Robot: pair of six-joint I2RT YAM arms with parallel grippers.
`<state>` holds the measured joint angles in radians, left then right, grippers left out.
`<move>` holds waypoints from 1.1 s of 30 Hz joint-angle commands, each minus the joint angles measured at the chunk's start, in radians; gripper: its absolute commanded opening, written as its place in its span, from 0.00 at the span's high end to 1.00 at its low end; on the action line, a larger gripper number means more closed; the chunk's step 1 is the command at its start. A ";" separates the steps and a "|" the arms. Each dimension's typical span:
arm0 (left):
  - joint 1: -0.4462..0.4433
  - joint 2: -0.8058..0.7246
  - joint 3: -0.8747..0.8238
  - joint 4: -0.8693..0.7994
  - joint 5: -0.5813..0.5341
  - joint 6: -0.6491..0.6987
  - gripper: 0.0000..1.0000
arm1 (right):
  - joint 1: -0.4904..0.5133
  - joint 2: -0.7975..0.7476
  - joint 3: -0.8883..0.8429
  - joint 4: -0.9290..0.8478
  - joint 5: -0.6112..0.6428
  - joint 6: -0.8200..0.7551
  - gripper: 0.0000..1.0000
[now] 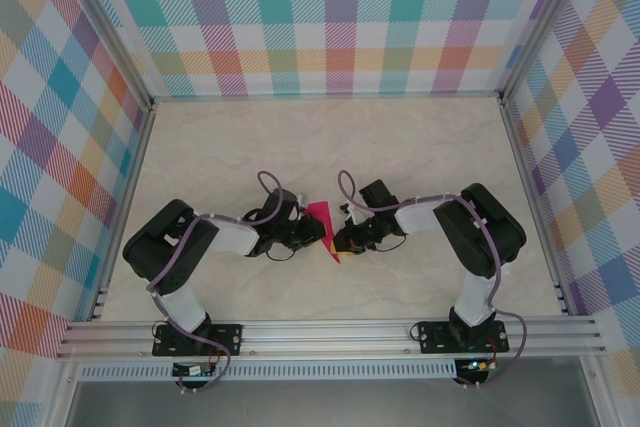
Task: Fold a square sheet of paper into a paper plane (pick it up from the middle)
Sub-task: Fold the wing for the fifth time at the center of the table.
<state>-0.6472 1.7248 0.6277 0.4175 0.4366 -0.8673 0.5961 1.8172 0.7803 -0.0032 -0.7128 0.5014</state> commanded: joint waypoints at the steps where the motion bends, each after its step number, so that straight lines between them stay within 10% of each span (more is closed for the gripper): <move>1: -0.018 0.015 0.026 -0.110 -0.043 0.037 0.90 | -0.005 0.016 -0.015 -0.032 0.030 -0.014 0.91; 15: -0.020 0.077 0.057 -0.223 -0.075 0.043 0.91 | -0.007 -0.147 0.074 -0.270 0.050 -0.055 0.69; 33: -0.020 0.082 0.053 -0.226 -0.078 0.035 0.91 | 0.027 -0.077 0.120 -0.314 0.097 -0.051 0.76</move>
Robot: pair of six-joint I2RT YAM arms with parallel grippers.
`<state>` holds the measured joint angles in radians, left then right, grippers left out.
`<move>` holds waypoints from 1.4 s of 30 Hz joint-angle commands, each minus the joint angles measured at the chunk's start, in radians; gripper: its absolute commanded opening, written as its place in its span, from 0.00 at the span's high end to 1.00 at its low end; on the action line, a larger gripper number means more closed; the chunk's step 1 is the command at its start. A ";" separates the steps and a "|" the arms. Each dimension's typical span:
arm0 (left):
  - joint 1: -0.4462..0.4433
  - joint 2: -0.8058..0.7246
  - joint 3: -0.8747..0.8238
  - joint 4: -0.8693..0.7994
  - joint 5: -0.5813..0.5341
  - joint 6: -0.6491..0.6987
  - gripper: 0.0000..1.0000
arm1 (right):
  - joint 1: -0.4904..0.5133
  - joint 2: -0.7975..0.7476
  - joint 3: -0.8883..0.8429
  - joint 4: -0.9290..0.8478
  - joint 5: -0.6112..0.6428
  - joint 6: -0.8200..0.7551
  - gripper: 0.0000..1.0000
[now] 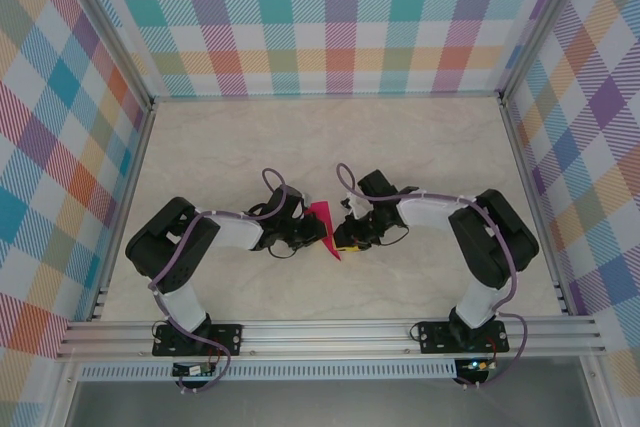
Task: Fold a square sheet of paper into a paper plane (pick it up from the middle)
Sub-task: Fold the wing for the fifth time at the center of the table.
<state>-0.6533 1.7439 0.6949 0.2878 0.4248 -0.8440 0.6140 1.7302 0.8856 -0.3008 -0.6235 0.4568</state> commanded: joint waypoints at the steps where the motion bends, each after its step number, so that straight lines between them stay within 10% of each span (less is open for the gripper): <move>1: -0.013 0.063 -0.014 -0.097 -0.066 0.012 0.91 | 0.009 0.012 0.017 -0.015 0.006 -0.008 0.76; 18: -0.014 0.057 -0.020 -0.107 -0.078 0.001 0.91 | 0.030 0.072 0.014 0.005 -0.032 -0.021 0.99; 36: -0.014 0.058 -0.023 -0.114 -0.086 -0.002 0.92 | 0.036 -0.106 0.009 -0.038 0.075 -0.035 0.83; 42: -0.014 0.057 -0.021 -0.116 -0.086 -0.001 0.92 | 0.042 -0.081 0.013 0.021 0.037 -0.004 0.91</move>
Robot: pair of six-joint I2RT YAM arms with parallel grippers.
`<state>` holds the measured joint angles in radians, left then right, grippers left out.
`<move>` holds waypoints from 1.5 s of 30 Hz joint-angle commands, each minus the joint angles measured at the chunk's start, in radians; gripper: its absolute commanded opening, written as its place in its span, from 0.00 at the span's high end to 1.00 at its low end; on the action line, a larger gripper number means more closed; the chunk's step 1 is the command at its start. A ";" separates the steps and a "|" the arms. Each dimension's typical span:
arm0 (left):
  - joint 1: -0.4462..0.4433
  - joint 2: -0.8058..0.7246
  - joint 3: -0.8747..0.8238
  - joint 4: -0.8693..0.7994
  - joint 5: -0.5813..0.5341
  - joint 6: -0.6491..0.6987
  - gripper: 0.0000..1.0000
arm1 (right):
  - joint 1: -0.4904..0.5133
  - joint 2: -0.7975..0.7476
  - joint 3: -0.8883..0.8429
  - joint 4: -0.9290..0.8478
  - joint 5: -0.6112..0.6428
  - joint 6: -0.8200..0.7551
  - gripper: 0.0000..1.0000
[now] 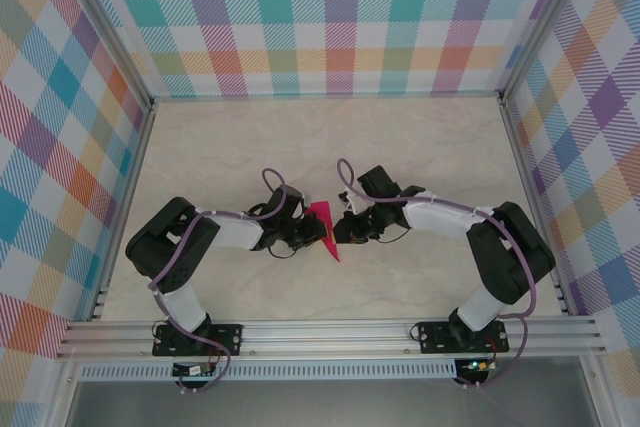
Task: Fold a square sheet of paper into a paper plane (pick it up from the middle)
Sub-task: Fold the wing for the fifth time at the center of the table.
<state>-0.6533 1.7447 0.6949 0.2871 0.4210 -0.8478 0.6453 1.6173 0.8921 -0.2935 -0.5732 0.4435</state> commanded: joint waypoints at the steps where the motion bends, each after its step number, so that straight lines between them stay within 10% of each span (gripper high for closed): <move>1: -0.014 0.056 -0.022 -0.115 -0.082 0.001 0.92 | 0.013 0.043 0.009 0.025 -0.016 0.015 0.92; 45: -0.014 0.057 -0.022 -0.161 -0.126 -0.019 0.92 | 0.062 0.138 -0.106 -0.014 0.018 0.029 0.95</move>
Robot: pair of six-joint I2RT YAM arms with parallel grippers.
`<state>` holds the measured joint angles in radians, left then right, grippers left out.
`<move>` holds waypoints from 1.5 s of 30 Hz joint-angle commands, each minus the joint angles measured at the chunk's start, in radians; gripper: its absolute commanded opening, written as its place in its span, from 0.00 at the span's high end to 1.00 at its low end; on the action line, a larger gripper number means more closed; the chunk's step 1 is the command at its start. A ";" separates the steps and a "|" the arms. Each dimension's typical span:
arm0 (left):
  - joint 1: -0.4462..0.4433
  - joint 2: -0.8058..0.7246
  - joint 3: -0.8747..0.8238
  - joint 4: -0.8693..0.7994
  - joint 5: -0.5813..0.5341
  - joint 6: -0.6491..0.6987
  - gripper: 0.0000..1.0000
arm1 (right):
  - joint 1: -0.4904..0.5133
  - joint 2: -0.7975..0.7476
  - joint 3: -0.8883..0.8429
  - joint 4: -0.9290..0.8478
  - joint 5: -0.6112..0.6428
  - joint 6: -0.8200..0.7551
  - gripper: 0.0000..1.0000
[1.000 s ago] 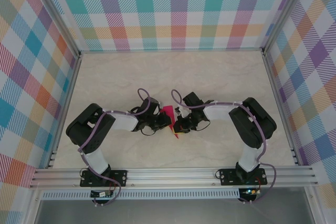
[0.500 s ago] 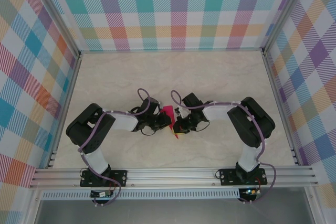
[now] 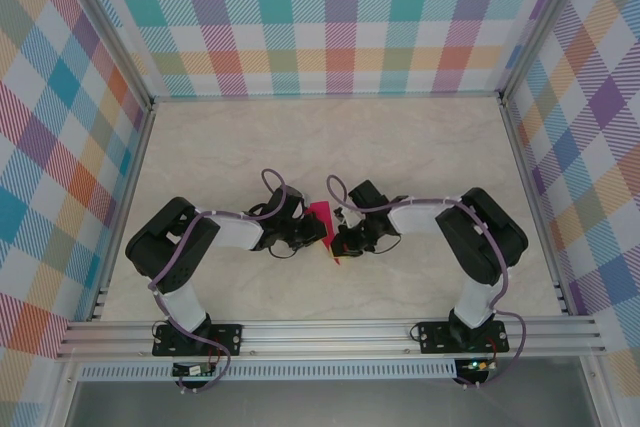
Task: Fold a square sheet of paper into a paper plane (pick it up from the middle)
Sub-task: Fold the wing for the fifth time at the center of the table.
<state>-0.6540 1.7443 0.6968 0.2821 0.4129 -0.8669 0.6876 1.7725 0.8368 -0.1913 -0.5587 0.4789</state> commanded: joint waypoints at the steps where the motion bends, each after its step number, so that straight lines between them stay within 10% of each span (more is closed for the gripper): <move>1: -0.013 0.057 -0.026 -0.156 -0.120 -0.001 0.93 | 0.019 -0.024 -0.057 -0.118 0.001 -0.006 0.95; 45: -0.013 0.058 -0.026 -0.185 -0.147 -0.017 0.93 | 0.028 -0.139 -0.105 -0.113 0.079 0.077 0.96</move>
<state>-0.6609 1.7443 0.6987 0.2756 0.4000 -0.8783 0.7090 1.6737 0.7662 -0.2146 -0.4641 0.5404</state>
